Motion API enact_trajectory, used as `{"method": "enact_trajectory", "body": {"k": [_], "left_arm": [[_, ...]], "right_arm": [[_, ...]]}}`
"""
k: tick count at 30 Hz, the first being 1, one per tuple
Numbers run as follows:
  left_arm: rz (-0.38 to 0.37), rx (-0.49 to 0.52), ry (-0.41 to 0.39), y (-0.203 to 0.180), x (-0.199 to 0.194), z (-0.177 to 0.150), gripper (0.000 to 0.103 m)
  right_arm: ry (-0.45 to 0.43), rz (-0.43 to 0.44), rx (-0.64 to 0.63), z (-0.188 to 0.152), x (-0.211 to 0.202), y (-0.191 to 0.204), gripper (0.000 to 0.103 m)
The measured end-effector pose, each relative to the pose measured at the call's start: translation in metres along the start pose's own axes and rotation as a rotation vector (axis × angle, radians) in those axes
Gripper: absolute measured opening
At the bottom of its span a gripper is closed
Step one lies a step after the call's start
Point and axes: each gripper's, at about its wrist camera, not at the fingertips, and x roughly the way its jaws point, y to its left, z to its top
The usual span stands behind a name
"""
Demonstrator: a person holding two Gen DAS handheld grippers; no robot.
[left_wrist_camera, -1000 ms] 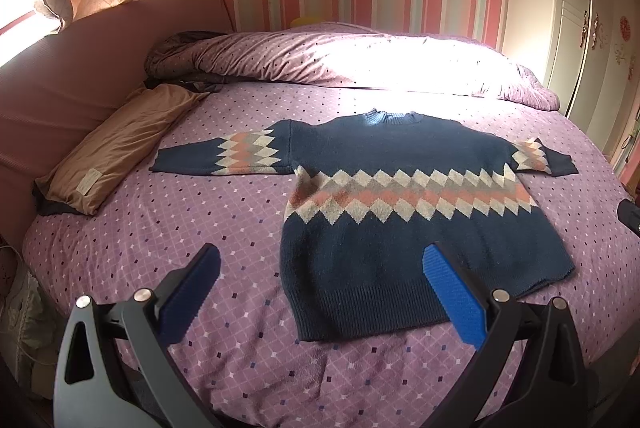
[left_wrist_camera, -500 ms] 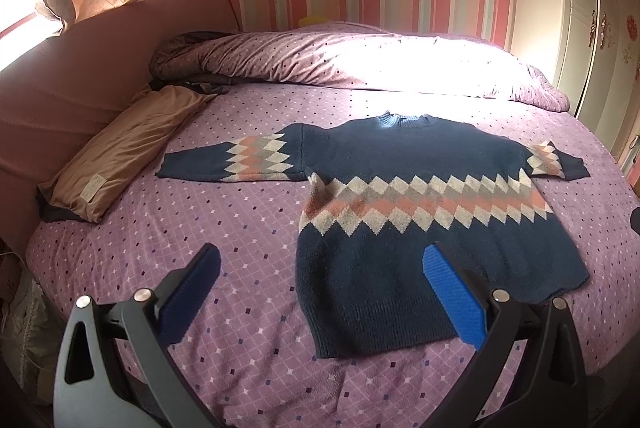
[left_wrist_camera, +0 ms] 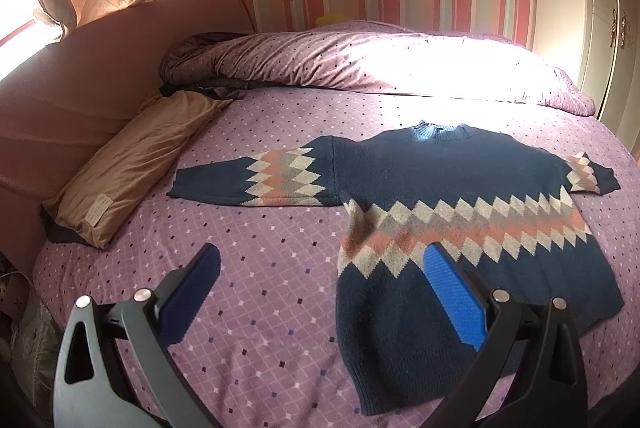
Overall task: Fold small clothes
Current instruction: 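Move the left tool to the sweater's sleeve cuff and close on it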
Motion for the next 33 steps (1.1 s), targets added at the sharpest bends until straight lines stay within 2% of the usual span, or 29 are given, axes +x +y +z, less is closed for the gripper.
{"method": "enact_trajectory", "body": {"k": [7, 11, 13, 18, 24, 28, 33], "left_arm": [[0.05, 0.012, 0.003, 0.025, 0.053, 0.016, 0.102], [0.053, -0.022, 0.038, 0.044, 0.086, 0.018, 0.102], [0.046, -0.062, 0.064, 0.059, 0.104, 0.018, 0.102], [0.116, -0.135, 0.079, 0.109, 0.145, 0.016, 0.102], [0.161, -0.292, 0.122, 0.182, 0.203, 0.013, 0.102], [0.211, -0.355, 0.159, 0.219, 0.237, 0.014, 0.102], [0.15, -0.53, 0.221, 0.267, 0.277, 0.007, 0.102]], "right_arm": [[0.012, 0.019, -0.019, 0.014, 0.032, 0.022, 0.1], [0.017, 0.022, -0.036, 0.023, 0.051, 0.035, 0.1], [0.019, 0.025, -0.052, 0.028, 0.061, 0.043, 0.1], [0.021, 0.043, -0.077, 0.038, 0.081, 0.059, 0.1], [0.043, 0.057, -0.091, 0.043, 0.107, 0.081, 0.1], [0.055, 0.058, -0.112, 0.046, 0.123, 0.098, 0.1], [0.062, 0.064, -0.139, 0.051, 0.139, 0.119, 0.1]]}}
